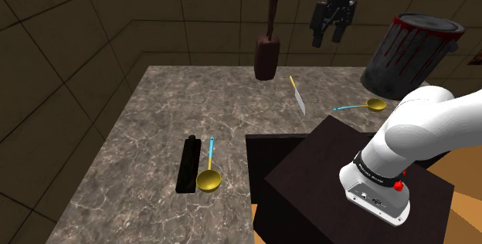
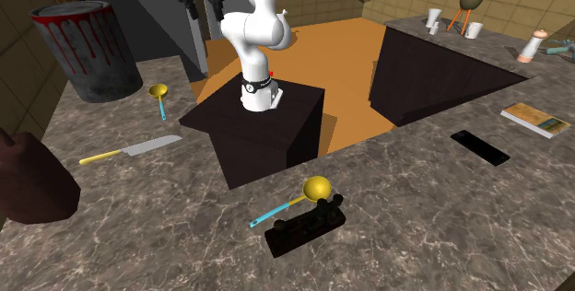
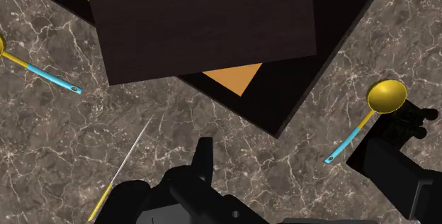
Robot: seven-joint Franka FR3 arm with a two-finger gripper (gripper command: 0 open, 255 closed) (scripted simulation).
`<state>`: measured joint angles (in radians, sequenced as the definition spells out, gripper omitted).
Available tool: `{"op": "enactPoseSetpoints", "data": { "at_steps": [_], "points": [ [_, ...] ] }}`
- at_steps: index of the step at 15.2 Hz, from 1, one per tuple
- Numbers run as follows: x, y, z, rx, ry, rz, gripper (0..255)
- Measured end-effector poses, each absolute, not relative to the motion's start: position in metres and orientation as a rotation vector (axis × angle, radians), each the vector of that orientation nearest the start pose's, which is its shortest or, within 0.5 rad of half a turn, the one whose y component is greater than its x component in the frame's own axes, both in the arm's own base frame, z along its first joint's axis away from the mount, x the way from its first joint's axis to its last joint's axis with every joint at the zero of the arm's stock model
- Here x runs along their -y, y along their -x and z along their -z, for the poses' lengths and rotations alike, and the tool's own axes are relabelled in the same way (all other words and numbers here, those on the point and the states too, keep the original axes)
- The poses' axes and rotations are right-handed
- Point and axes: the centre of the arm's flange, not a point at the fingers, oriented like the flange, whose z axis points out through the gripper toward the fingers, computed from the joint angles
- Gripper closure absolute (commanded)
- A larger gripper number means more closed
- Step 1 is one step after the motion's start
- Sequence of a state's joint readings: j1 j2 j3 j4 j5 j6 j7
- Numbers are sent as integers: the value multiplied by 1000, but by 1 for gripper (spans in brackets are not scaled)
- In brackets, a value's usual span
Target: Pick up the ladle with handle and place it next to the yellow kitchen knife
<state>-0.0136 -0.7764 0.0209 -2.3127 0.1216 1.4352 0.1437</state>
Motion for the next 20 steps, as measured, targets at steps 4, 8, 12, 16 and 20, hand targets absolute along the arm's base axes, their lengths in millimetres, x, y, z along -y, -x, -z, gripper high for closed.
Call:
{"op": "enactPoseSetpoints", "data": {
  "at_steps": [4,8,12,16,20],
  "points": [
    [-36,-295,-576,-245,3024,-159,0],
    [-67,-299,-535,-328,3009,-147,0],
    [-98,-300,-498,-414,2991,-132,0],
    [-133,-309,-456,-500,2970,-119,0],
    [-159,-320,-419,-584,2947,-105,0]
  ]
}}
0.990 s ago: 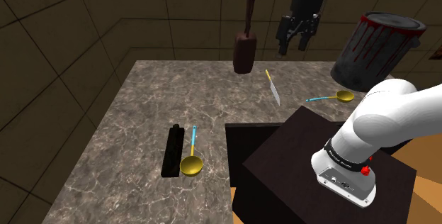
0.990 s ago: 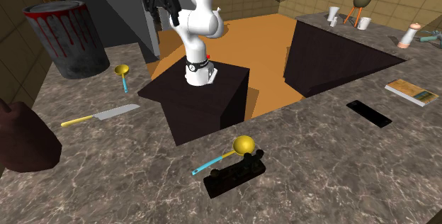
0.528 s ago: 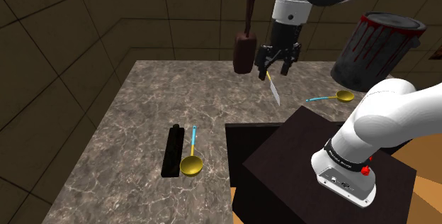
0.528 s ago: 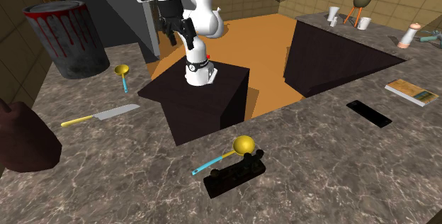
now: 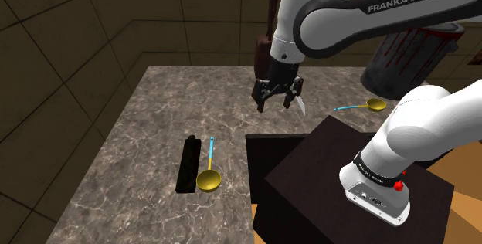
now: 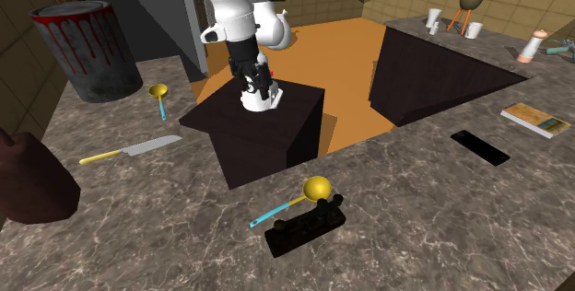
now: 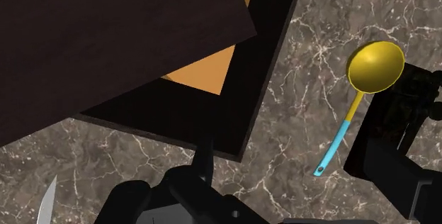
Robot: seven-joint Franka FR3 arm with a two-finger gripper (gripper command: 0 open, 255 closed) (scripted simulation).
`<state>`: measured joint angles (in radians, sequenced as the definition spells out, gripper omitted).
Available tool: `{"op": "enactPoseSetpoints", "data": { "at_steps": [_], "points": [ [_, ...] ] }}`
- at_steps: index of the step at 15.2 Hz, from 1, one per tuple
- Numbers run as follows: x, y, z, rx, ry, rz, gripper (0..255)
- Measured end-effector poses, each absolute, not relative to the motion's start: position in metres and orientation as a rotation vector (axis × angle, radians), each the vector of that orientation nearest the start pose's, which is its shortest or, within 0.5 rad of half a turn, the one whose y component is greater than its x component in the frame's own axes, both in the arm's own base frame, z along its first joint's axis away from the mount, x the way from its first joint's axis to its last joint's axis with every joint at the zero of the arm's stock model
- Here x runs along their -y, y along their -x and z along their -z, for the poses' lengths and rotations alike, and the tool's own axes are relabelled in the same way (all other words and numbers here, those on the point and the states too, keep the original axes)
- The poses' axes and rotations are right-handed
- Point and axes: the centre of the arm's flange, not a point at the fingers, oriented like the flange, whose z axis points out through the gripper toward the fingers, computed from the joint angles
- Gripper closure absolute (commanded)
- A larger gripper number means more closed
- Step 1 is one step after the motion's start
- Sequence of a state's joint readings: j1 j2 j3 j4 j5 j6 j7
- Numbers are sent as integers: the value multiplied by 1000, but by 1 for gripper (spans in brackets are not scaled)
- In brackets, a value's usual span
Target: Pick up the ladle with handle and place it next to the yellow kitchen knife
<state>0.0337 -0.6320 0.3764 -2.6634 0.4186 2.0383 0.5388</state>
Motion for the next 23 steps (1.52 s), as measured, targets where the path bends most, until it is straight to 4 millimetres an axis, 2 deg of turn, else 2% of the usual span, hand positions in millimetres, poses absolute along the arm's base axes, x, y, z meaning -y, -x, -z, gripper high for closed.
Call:
{"op": "enactPoseSetpoints", "data": {
  "at_steps": [8,21,23],
  "points": [
    [-225,-344,-340,-751,2895,-75,0],
    [-318,-406,-213,-1011,2783,-30,0],
    [-329,-411,-199,-1034,2773,-26,0]
  ]
}}
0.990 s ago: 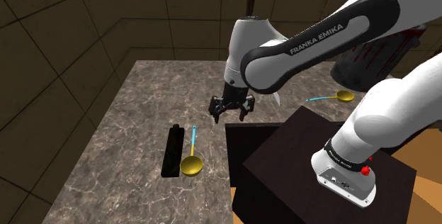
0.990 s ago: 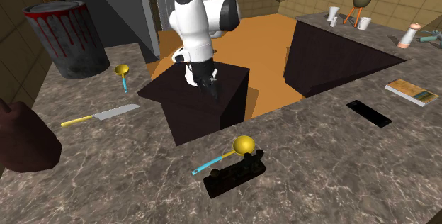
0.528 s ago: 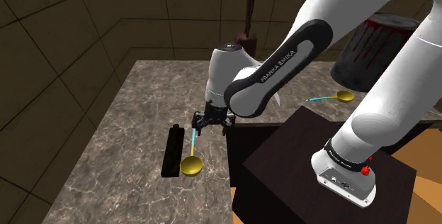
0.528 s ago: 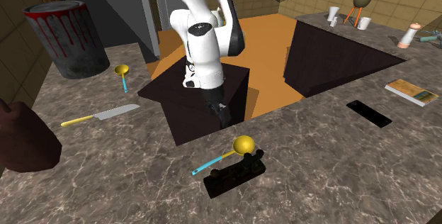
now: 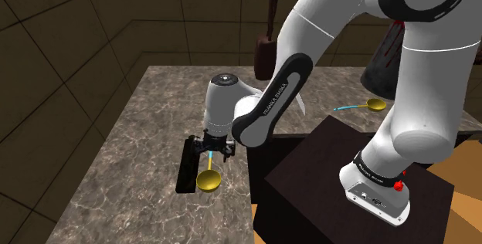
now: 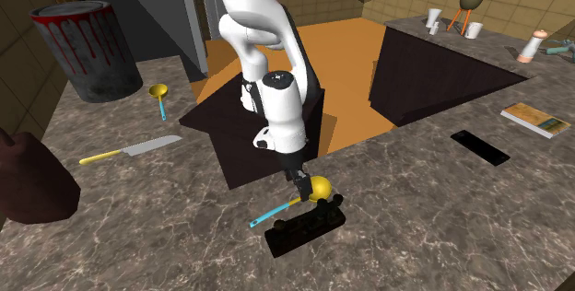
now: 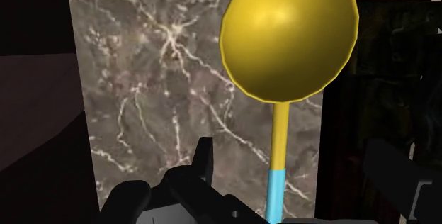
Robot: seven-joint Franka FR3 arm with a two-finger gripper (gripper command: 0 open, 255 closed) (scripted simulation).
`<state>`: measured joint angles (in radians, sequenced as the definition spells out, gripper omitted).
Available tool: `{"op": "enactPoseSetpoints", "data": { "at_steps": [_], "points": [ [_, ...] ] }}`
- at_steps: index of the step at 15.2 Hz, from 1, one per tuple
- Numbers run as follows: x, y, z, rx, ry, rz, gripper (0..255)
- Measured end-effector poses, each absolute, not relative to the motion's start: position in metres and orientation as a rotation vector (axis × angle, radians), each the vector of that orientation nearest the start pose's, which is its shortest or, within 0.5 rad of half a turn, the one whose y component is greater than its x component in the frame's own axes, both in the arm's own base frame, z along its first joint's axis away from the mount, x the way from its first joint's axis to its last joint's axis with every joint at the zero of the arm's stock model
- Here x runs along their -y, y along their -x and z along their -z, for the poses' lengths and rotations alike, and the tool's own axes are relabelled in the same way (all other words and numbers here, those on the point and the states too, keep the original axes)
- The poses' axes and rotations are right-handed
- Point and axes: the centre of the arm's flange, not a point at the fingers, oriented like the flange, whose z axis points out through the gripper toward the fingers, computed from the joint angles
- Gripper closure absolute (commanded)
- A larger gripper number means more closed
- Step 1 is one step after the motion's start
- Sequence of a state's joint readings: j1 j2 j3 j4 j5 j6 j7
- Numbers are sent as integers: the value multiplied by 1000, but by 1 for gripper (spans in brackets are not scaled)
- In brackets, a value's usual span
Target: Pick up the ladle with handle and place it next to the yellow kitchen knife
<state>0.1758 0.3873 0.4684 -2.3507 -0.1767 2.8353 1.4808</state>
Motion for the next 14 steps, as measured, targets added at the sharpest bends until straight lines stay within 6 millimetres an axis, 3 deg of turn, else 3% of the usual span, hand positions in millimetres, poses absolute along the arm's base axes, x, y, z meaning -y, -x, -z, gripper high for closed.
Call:
{"op": "enactPoseSetpoints", "data": {
  "at_steps": [7,13,14],
  "points": [
    [-337,-414,-164,-1043,2770,-24,0],
    [-338,-414,-160,-1043,2770,-23,0],
    [-338,-414,-160,-1043,2770,-23,255]
  ]
}}
